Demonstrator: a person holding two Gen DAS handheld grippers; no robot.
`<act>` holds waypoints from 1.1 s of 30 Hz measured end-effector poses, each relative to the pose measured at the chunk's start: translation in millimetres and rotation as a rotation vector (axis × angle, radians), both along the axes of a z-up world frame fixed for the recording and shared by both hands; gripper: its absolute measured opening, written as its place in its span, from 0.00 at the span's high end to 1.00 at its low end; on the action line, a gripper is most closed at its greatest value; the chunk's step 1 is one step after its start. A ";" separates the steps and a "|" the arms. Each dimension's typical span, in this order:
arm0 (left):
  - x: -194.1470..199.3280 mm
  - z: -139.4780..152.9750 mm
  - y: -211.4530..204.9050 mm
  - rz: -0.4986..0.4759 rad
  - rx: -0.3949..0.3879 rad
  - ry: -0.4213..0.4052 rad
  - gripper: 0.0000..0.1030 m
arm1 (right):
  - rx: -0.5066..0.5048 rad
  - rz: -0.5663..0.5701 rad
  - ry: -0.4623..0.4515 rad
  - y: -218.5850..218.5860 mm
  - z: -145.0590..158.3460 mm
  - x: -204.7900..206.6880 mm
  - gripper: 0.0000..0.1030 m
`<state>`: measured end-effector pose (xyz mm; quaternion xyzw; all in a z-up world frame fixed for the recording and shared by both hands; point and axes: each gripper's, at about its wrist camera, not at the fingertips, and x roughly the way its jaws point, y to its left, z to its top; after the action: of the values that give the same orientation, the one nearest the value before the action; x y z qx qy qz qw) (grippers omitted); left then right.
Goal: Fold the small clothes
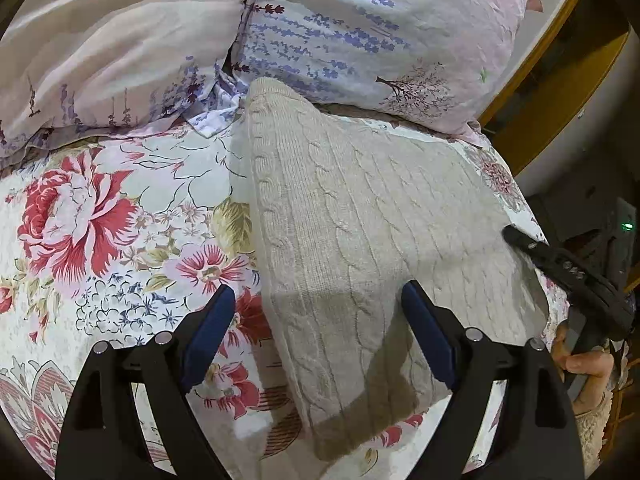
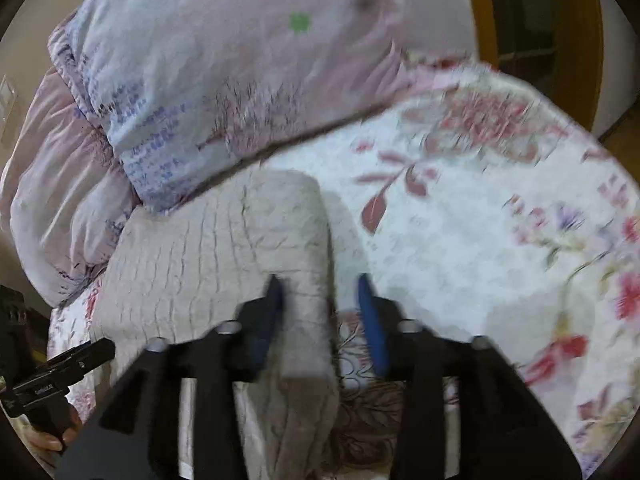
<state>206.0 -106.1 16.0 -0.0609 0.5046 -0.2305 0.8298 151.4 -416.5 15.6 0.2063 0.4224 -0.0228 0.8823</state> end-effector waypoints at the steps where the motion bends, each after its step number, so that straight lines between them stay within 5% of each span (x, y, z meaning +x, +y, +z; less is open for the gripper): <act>1: -0.6 -0.3 1.4 0.001 -0.006 0.002 0.16 | -0.034 -0.008 -0.042 1.9 9.6 -5.7 0.56; 6: -0.3 -3.0 6.6 0.007 -0.050 0.034 0.16 | -0.067 0.110 -0.161 23.3 34.2 -20.4 0.56; 8: 1.0 -5.4 8.6 0.010 -0.078 0.056 0.16 | -0.074 0.201 -0.127 39.6 26.5 -14.1 0.51; 10: 2.0 -7.4 11.3 0.011 -0.106 0.078 0.16 | -0.122 0.271 0.000 54.4 0.7 -2.5 0.49; 13: 4.2 -8.3 14.5 0.006 -0.142 0.104 0.16 | -0.197 0.292 0.012 63.1 -3.7 -1.0 0.46; 18: 13.4 -8.5 26.8 0.025 -0.245 0.155 0.16 | 0.038 0.197 -0.048 22.4 17.2 0.4 0.25; 24: 27.5 -13.9 37.1 0.045 -0.350 0.215 0.20 | 0.347 0.119 0.081 -28.0 -12.7 33.4 0.25; 33: 44.4 -22.3 32.6 0.044 -0.405 0.249 0.25 | 0.561 0.213 0.158 -23.7 -46.7 54.0 0.27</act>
<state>250.4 -73.6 -6.3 -0.2650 0.5449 -0.2998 0.7369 205.4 -440.2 -31.1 0.3941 0.4985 0.1713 0.7529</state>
